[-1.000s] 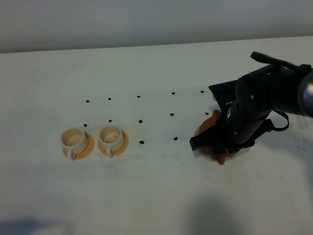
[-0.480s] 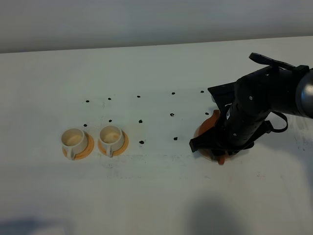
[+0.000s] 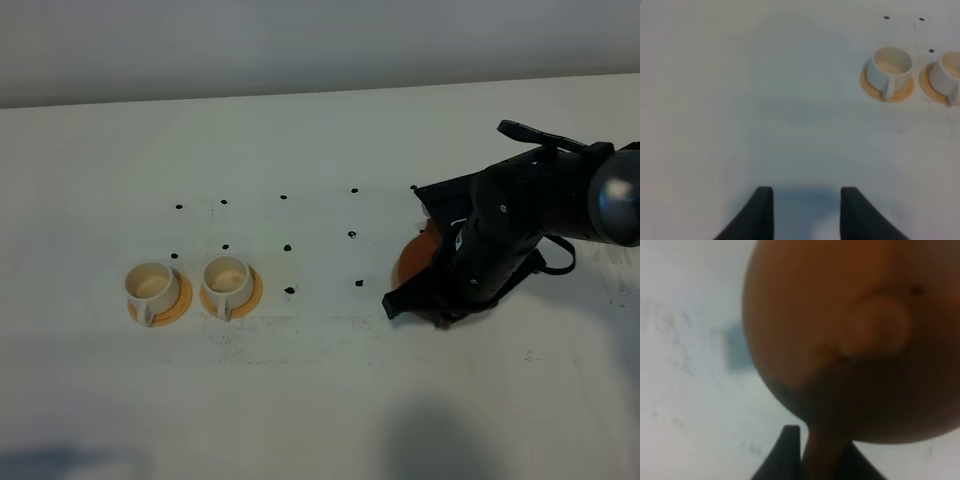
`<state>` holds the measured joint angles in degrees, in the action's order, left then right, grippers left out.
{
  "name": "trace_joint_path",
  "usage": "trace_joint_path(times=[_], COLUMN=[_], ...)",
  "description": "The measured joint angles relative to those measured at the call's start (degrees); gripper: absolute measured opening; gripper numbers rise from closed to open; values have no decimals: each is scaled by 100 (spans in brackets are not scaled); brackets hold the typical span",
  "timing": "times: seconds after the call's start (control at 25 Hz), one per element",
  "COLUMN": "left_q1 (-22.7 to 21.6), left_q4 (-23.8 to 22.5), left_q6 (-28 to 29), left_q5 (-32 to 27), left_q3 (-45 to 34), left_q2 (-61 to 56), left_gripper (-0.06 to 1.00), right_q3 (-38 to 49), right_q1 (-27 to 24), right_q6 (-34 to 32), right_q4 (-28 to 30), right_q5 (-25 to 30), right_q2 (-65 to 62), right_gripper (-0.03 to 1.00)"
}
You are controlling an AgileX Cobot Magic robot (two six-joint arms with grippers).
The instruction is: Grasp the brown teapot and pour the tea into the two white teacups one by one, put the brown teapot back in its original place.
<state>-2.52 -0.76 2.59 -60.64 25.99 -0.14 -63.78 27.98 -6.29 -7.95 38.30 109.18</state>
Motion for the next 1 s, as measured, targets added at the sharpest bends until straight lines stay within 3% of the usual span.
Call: trace_joint_path(times=[0.16,1.0], left_q1=[0,0], left_q4=[0,0], left_q6=[0,0], left_q5=[0,0], left_q3=[0,0], left_q2=[0,0], left_gripper=[33,33], right_q3=[0,0], right_q1=[0,0], right_q6=[171,376], right_q4=[0,-5], right_q5=[-351,-451], right_q2=[46,46], right_gripper=[11,11])
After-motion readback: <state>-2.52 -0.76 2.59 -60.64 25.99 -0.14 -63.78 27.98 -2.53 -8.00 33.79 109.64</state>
